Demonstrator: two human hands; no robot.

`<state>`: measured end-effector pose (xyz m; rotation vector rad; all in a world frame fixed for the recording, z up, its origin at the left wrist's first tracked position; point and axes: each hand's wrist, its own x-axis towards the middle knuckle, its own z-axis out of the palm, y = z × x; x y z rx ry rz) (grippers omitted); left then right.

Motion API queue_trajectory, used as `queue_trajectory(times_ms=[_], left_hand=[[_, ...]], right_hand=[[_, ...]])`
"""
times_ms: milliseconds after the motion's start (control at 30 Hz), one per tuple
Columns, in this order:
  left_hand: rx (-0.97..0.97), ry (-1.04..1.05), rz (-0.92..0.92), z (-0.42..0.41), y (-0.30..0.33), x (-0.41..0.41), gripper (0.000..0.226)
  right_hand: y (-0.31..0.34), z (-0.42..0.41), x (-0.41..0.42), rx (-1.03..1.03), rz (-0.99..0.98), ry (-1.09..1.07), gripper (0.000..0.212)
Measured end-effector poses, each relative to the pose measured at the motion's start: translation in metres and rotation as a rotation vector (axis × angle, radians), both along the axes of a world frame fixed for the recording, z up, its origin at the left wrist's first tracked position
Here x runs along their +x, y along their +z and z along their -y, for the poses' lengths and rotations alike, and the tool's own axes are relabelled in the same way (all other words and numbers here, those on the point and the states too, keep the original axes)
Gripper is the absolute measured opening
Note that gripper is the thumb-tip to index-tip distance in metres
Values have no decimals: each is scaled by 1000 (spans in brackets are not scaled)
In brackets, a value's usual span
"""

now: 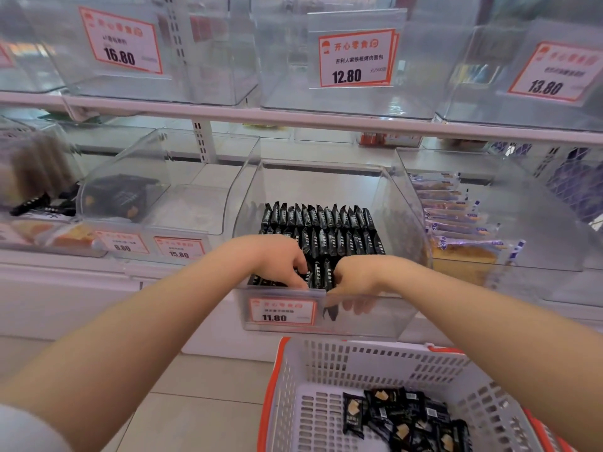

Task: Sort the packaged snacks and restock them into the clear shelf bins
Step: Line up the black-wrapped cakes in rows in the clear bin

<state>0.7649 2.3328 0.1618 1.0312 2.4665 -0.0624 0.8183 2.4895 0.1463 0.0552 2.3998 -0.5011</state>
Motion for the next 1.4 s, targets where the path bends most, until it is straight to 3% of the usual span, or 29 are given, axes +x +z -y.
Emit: queue_trajectory(times_ms=[133, 267, 367, 467, 633, 767, 933, 1167, 1400], left_hand=[[147, 14, -177, -3, 15, 18, 36], [392, -89, -420, -3, 35, 57, 25], [522, -215, -470, -5, 39, 90, 23], [456, -330, -369, -27, 12, 120, 24], [62, -454, -193, -81, -87, 147, 28], [-83, -366, -6, -109, -175, 157, 30], [-201, -274, 306, -130, -268, 179, 32], [-260, -131, 505, -165, -351, 212, 32], [-113, 273, 487, -171, -409, 224, 40]], right_hand=[[30, -6, 7, 111, -206, 121, 48], [51, -24, 49, -44, -613, 105, 31], [45, -46, 96, -258, -730, 74, 11], [9, -72, 128, -280, -583, 31, 2], [-84, -124, 163, -232, -319, -119, 14], [-161, -167, 196, 23, -118, -103, 23], [-243, -198, 233, 44, 140, -115, 24], [-344, -207, 236, 19, 265, -233, 29], [-406, -195, 209, 18, 115, -515, 38]])
